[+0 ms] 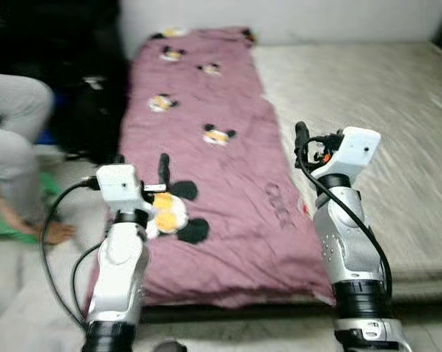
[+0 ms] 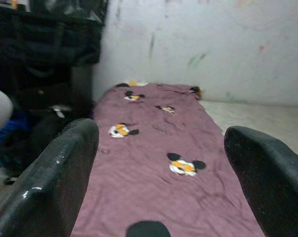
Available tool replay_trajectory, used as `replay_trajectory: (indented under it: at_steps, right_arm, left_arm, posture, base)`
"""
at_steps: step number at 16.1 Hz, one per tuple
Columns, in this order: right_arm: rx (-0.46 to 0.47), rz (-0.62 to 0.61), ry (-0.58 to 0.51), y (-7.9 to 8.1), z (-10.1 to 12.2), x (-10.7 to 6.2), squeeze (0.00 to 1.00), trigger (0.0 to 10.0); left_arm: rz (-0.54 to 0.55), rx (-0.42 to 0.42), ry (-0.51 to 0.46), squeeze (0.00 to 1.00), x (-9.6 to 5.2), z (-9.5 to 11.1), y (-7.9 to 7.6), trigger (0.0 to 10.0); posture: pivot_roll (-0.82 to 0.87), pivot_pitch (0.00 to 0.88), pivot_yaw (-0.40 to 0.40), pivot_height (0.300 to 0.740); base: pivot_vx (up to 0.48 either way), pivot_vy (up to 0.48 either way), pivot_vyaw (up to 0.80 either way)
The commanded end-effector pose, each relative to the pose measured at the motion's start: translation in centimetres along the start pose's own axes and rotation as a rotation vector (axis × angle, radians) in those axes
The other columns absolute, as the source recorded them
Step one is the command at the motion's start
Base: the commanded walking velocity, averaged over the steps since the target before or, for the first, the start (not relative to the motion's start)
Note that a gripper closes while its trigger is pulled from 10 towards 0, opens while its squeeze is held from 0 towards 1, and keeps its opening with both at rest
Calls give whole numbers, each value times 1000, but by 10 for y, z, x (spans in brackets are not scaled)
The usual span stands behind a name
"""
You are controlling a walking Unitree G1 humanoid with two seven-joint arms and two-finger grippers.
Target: Clean up the room
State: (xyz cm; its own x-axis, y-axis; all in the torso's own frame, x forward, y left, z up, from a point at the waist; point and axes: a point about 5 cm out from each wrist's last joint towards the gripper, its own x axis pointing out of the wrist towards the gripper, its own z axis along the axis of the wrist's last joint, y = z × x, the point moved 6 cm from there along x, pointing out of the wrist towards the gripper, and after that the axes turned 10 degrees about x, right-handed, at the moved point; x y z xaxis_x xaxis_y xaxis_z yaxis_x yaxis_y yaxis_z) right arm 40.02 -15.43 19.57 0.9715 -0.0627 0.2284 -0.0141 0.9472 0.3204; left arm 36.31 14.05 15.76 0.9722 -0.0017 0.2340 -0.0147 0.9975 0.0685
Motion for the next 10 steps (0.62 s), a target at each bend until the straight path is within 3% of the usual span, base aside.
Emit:
replay_trajectory:
  at_steps: [1,5,10]
  right_arm:
    - [-19,-10,20,-3,-8,-1,0,10000]
    - [-43,-31,63,-11,-25,-7,0,10000]
    - [-66,-50,74,-22,-25,-17,0,10000]
  left_arm:
    - [-13,3,3,0,5,0,-5,10000]
    - [-27,4,-5,0,16,2,-12,10000]
    - [-35,-19,44,0,0,-10,-11,10000]
  posture:
    - [-49,0,27,740]
    - [-57,0,36,740]
    - [-66,0,28,740]
  base:
    - [0,0,0]
    - [0,0,0]
    - [0,0,0]
